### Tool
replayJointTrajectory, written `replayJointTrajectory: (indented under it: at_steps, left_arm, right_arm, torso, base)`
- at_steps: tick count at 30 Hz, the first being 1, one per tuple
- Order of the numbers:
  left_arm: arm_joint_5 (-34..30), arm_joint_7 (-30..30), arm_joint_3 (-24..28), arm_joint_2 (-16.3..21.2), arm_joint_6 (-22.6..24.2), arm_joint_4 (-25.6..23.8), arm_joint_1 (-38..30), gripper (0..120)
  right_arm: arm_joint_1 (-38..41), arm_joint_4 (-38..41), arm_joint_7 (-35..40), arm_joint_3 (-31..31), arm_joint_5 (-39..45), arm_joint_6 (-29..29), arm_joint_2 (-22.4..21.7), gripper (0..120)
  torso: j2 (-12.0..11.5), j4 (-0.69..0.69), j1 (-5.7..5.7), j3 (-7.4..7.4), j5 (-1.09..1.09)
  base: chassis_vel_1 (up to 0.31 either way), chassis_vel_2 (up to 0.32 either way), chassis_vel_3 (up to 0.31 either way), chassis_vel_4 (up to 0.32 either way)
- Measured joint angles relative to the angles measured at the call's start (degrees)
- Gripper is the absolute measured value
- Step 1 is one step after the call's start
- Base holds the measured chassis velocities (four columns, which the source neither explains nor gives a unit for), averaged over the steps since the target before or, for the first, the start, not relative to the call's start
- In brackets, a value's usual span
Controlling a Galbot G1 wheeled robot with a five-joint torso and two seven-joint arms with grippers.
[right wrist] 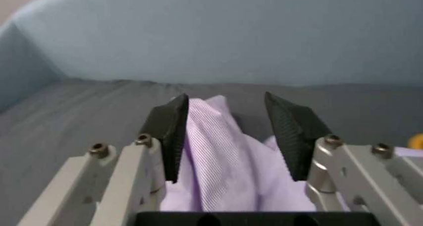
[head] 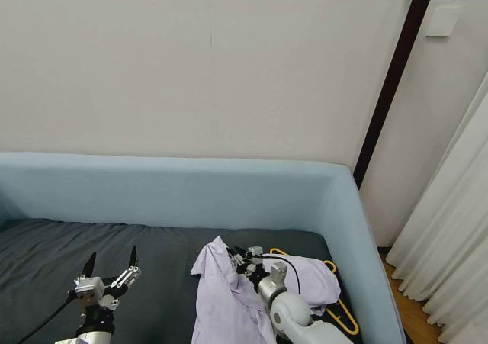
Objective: Pick up the clothes from the sofa and hang them on the clothes hanger.
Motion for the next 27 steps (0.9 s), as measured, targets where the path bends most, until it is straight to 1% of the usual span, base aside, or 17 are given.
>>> replayJointTrajectory:
  at_steps: [1, 2, 3, 6, 7, 8, 9, 11, 12, 13, 14, 17, 18, 22, 23, 27]
  left_arm:
    - [-0.03, 0.01, 0.06, 0.21, 0.08, 0.10, -0.28, 100]
    - [-0.03, 0.01, 0.06, 0.21, 0.08, 0.10, -0.28, 100]
    - [-0.06, 0.01, 0.08, 0.34, 0.10, 0.21, -0.47, 100]
    - [-0.16, 0.02, 0.26, 0.69, 0.15, 0.71, -1.11, 100]
    - [-0.16, 0.02, 0.26, 0.69, 0.15, 0.71, -1.11, 100]
    - [-0.18, 0.02, 0.39, 0.81, 0.18, 0.92, -1.32, 100]
    - [-0.18, 0.04, 0.51, 0.85, 0.20, 1.02, -1.45, 100]
    - [-0.17, 0.05, 0.70, 0.88, 0.26, 1.18, -1.75, 100]
    - [-0.16, 0.06, 0.74, 0.88, 0.27, 1.20, -1.81, 100]
    - [-0.16, 0.06, 0.74, 0.88, 0.27, 1.20, -1.81, 100]
    - [-0.11, 0.06, 0.82, 0.81, 0.30, 1.23, -1.93, 100]
    - [0.08, 0.10, 0.90, 0.64, 0.34, 1.24, -1.96, 100]
    - [0.08, 0.10, 0.90, 0.64, 0.34, 1.24, -1.96, 100]
    - [0.15, 0.13, 0.71, 0.48, 0.36, 1.05, -1.81, 100]
    - [0.15, 0.13, 0.71, 0.48, 0.36, 1.05, -1.81, 100]
    - [0.20, 0.14, 0.40, 0.17, 0.37, 0.56, -1.28, 100]
  right_arm:
    - [-1.77, 2.08, 1.78, 0.26, -2.55, -1.61, -1.84, 58]
    - [-1.77, 2.08, 1.78, 0.26, -2.55, -1.61, -1.84, 58]
    - [-3.08, 3.32, 2.85, 0.35, -4.80, -2.64, -3.11, 62]
    - [-8.24, 7.32, 3.36, 0.83, -13.94, -4.82, -7.77, 75]
    - [-8.24, 7.32, 3.36, 0.83, -13.94, -4.82, -7.77, 75]
    - [-10.45, 8.19, 1.76, 1.42, -18.77, -5.02, -9.48, 78]
    - [-11.76, 8.55, 0.11, 1.96, -22.04, -4.88, -10.44, 85]
    - [-13.58, 8.37, -2.85, 2.92, -28.13, -3.49, -11.55, 91]
    - [-13.76, 8.18, -3.21, 3.04, -29.10, -3.12, -11.59, 96]
    - [-13.76, 8.18, -3.21, 3.04, -29.10, -3.12, -11.59, 96]
    - [-14.40, 6.16, -5.19, 4.01, -35.70, -0.44, -11.39, 99]
    - [-15.06, 2.85, -8.52, 6.65, -47.43, 2.50, -10.19, 100]
    - [-15.06, 2.85, -8.52, 6.65, -47.43, 2.50, -10.19, 100]
    - [-15.51, 0.12, -8.86, 7.74, -56.27, 2.44, -8.80, 100]
    - [-15.51, 0.12, -8.86, 7.74, -56.27, 2.44, -8.80, 100]
    - [-14.94, -3.67, -7.17, 8.63, -65.54, 3.56, -6.85, 100]
  torso:
    - [0.00, -0.01, 0.00, 0.00, 0.01]
    - [0.00, -0.01, 0.00, 0.00, 0.01]
    - [0.00, -0.01, 0.00, 0.00, 0.01]
    - [0.00, -0.02, 0.00, 0.00, 0.00]
    - [0.00, -0.02, 0.00, 0.00, 0.00]
    - [0.00, -0.01, 0.00, 0.00, 0.01]
    - [0.00, -0.02, 0.00, 0.00, 0.00]
    - [0.00, -0.02, -0.01, -0.01, -0.01]
    - [0.00, -0.02, 0.00, 0.00, -0.02]
    - [0.00, -0.02, 0.00, 0.00, -0.02]
    - [0.00, -0.01, -0.01, 0.00, 0.00]
    - [0.00, 0.01, 0.00, 0.00, -0.01]
    - [0.00, 0.01, 0.00, 0.00, -0.01]
    - [0.00, 0.00, 0.00, 0.00, -0.01]
    - [0.00, 0.00, 0.00, 0.00, -0.01]
    - [0.00, 0.00, 0.00, 0.00, -0.01]
  base:
    - [0.000, 0.000, 0.000, 0.000]
    - [0.000, 0.000, 0.000, 0.000]
    - [0.000, 0.000, 0.000, 0.000]
    - [0.000, 0.000, 0.000, 0.000]
    - [0.000, 0.000, 0.000, 0.000]
    - [0.000, 0.000, 0.000, 0.000]
    - [0.000, 0.000, 0.000, 0.000]
    - [0.000, 0.000, 0.000, 0.000]
    - [0.000, 0.000, 0.000, 0.000]
    - [0.000, 0.000, 0.000, 0.000]
    - [0.000, 0.000, 0.000, 0.000]
    - [0.000, 0.000, 0.000, 0.000]
    - [0.000, 0.000, 0.000, 0.000]
    - [0.000, 0.000, 0.000, 0.000]
    - [0.000, 0.000, 0.000, 0.000]
    - [0.000, 0.000, 0.000, 0.000]
